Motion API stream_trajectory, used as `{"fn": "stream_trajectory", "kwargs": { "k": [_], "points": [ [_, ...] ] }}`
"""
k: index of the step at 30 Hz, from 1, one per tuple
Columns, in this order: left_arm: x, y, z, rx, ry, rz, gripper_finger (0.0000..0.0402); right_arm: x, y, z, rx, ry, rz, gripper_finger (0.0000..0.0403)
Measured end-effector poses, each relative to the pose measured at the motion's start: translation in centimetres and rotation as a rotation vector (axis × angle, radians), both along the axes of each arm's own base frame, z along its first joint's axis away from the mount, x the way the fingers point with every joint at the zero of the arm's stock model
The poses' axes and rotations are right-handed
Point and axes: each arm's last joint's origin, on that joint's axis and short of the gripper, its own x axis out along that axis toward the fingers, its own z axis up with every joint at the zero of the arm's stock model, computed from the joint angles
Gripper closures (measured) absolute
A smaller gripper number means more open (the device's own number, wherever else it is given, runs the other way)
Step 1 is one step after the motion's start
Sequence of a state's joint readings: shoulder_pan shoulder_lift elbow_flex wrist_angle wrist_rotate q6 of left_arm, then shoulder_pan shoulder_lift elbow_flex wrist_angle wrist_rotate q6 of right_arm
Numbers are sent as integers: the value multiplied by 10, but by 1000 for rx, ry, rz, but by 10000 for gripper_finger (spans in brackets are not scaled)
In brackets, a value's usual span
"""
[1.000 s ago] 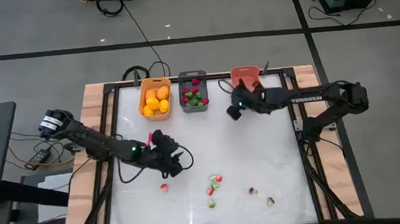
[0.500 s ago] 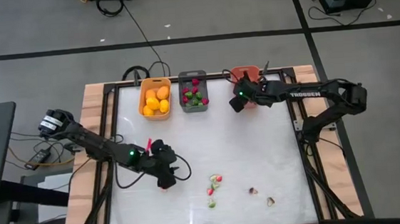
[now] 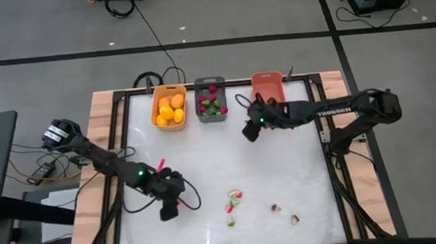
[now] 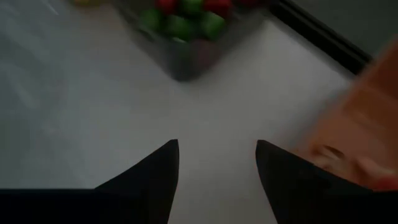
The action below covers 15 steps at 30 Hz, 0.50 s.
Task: Sort produce into baskets
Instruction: Put the red mushroom into the orange bin
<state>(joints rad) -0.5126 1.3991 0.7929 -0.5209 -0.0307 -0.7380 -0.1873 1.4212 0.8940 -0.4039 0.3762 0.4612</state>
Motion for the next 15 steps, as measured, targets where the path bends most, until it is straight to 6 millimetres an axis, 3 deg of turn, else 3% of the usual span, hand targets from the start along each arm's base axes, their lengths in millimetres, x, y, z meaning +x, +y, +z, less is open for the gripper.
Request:
{"fn": "stream_trajectory", "kwargs": {
  "k": [6, 15],
  "points": [
    [-7, -12, 0, 56, -40, -29, 200, 11, 24, 6, -30, -91, 64, 179],
    [-16, -14, -19, 86, -89, -40, 200, 17, 47, 9, -25, -148, 136, 179]
  ]
}}
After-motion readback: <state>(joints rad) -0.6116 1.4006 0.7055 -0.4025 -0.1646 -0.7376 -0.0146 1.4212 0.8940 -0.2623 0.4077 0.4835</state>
